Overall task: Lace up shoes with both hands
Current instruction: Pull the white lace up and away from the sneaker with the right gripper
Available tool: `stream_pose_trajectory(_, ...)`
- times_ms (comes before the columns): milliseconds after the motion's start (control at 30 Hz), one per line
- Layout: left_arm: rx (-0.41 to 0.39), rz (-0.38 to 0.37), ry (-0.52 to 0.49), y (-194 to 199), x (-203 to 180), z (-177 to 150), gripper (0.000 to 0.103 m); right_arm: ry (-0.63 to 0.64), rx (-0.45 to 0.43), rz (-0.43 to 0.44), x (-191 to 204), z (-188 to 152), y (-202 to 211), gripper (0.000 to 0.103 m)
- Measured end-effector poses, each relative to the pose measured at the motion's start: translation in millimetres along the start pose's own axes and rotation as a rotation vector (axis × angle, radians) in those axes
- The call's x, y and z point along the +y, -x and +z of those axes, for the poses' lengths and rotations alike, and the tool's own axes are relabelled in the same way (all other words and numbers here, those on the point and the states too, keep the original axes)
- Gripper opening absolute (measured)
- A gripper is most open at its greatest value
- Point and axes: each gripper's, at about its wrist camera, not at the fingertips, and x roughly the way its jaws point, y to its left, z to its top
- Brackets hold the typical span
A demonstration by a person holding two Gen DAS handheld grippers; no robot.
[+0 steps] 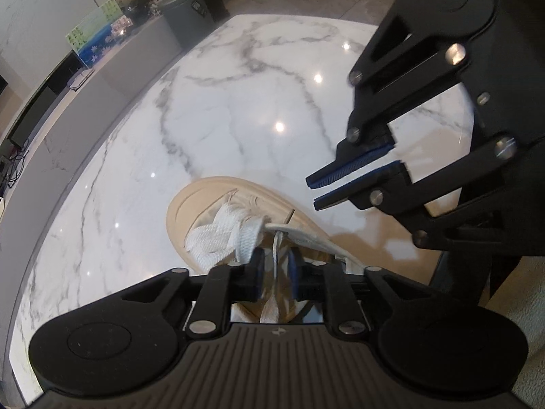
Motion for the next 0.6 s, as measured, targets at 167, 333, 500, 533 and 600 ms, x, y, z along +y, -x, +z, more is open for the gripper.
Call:
stream_pose_trajectory(167,-0.025,-0.004,0.014,1,3,-3,0.028,0.229,0.016,-0.01,14,-3,-16,0.005)
stream_pose_trajectory(333,-0.04,-0.024,0.029,3,4,-6,0.037,0.359,0.022,-0.001,19,2,-27,0.006)
stream_pose_trajectory(500,-0.067,-0.038,0.032,6,4,-11,0.041,0.45,0.032,0.008,20,4,-38,0.016)
stream_pose_trajectory(533,-0.072,-0.043,0.038,6,5,-13,0.041,0.464,0.033,0.009,21,4,-39,0.016)
stream_pose_trajectory(600,-0.081,-0.047,0.047,6,6,-15,0.041,0.502,0.035,0.008,23,3,-42,0.016)
